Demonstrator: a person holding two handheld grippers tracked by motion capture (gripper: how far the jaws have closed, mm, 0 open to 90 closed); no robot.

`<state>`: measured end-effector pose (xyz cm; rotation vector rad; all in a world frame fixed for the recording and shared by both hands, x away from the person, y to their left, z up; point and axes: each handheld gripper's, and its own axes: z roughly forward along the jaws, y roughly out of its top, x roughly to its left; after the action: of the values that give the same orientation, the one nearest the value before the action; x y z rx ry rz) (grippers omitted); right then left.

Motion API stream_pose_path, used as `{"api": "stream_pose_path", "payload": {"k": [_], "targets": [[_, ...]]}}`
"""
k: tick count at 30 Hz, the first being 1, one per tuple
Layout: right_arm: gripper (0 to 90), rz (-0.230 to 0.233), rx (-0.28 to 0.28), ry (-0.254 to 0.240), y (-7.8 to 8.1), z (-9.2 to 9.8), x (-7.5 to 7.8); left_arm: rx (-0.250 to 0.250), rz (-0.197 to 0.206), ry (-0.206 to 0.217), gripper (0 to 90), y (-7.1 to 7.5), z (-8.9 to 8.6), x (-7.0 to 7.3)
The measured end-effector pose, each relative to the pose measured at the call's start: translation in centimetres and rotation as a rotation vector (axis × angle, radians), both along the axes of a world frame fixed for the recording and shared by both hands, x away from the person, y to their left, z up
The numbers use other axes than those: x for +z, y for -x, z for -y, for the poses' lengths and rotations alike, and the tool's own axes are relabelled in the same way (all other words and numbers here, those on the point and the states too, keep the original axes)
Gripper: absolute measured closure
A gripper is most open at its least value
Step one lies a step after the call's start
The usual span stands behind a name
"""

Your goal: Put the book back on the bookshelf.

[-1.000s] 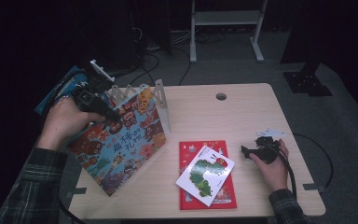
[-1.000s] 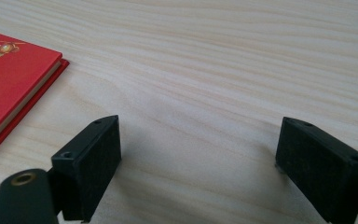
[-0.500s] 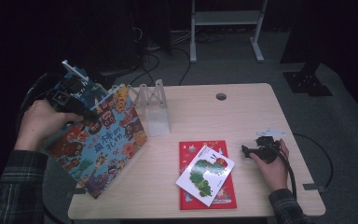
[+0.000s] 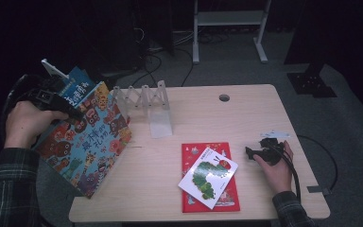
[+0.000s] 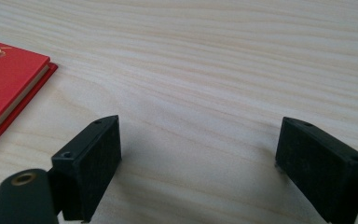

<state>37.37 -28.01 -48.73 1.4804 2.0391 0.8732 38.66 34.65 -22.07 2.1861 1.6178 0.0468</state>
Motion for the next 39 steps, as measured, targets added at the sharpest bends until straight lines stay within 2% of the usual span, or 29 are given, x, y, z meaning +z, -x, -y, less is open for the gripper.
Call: {"api": "stream_pose_path", "payload": {"k": [3,11,18,31,39], "targets": [[13.3,0.001,-0.001,0.000,0.0,0.0,0.0,0.031,0.000,0.009,81.4,-0.3,-0.6,-0.1],[13.3,0.000,-0.003,0.001,0.0,0.0,0.0,0.090,-0.009,-0.001,81.4,-1.0,-1.6,0.0],[13.3,0.001,-0.003,0.000,0.0,0.0,0.0,0.141,0.024,0.019,81.5,-1.5,-2.6,0.4],[13.3,0.000,-0.002,0.002,0.0,0.1,0.0,0.192,0.059,0.045,81.5,-4.0,-2.0,-0.2],[13.4,0.000,-0.004,0.000,0.0,0.0,0.0,0.209,0.083,0.042,81.5,-4.5,-1.5,-0.2]]}}
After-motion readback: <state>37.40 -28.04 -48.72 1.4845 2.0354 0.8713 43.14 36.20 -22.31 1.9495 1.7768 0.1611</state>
